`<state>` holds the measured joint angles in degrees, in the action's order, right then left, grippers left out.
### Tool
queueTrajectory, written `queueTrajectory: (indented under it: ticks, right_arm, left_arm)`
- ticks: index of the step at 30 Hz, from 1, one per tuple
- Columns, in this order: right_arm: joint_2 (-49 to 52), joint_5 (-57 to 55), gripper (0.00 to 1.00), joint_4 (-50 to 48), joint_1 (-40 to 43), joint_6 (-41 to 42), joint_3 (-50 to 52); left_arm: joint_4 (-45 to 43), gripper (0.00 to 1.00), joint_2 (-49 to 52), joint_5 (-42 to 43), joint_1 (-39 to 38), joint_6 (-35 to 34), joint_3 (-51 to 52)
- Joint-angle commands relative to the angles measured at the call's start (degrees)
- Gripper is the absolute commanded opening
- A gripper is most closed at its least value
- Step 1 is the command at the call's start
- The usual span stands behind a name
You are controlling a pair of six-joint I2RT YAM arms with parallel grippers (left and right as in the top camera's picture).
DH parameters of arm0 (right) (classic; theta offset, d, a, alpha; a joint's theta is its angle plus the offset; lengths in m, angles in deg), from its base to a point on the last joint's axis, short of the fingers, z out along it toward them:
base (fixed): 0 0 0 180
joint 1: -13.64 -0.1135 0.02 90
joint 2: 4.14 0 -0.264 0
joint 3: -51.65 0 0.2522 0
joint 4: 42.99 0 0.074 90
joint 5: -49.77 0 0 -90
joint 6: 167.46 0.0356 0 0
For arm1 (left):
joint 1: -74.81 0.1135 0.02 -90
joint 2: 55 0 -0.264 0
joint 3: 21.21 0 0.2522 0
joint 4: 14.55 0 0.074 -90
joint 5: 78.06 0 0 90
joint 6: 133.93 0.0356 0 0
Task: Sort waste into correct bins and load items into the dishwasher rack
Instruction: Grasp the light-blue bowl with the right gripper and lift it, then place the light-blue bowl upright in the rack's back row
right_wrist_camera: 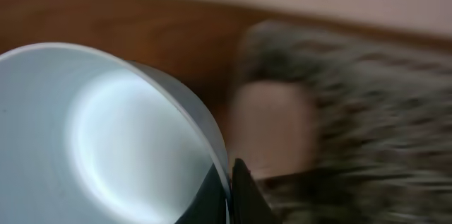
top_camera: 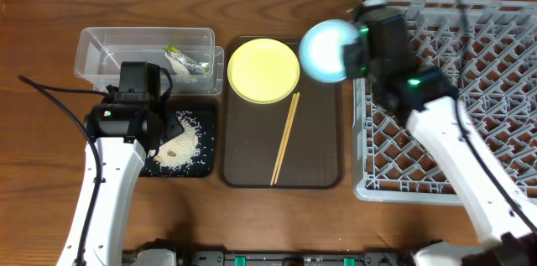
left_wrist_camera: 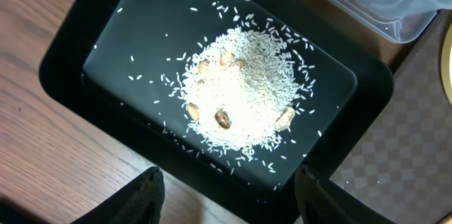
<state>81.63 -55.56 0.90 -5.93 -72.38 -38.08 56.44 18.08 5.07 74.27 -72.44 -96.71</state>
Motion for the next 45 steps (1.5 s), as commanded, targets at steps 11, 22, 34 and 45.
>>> queueTrajectory:
  ticks: [11,22,34,45]
  right_arm:
    - [4.4,-29.0,0.01,-21.0,13.5,-37.5,-0.2]
    - [16.9,-41.8,0.01,-36.5,17.9,-41.4,-0.2]
    - [26.0,-45.6,0.01,-41.5,17.6,-41.4,-0.2]
    - [28.0,-44.2,0.01,-41.4,16.1,-39.2,-0.2]
  left_arm:
    - [0.1,0.62,0.3,-1.3,0.2,-0.3,-0.3]
    - [0.2,0.62,0.3,-1.3,0.2,-0.3,-0.3]
    - [0.1,0.62,0.3,-1.1,0.2,-0.3,-0.3]
    - [0.1,0.62,0.3,-1.1,0.2,-0.3,-0.3]
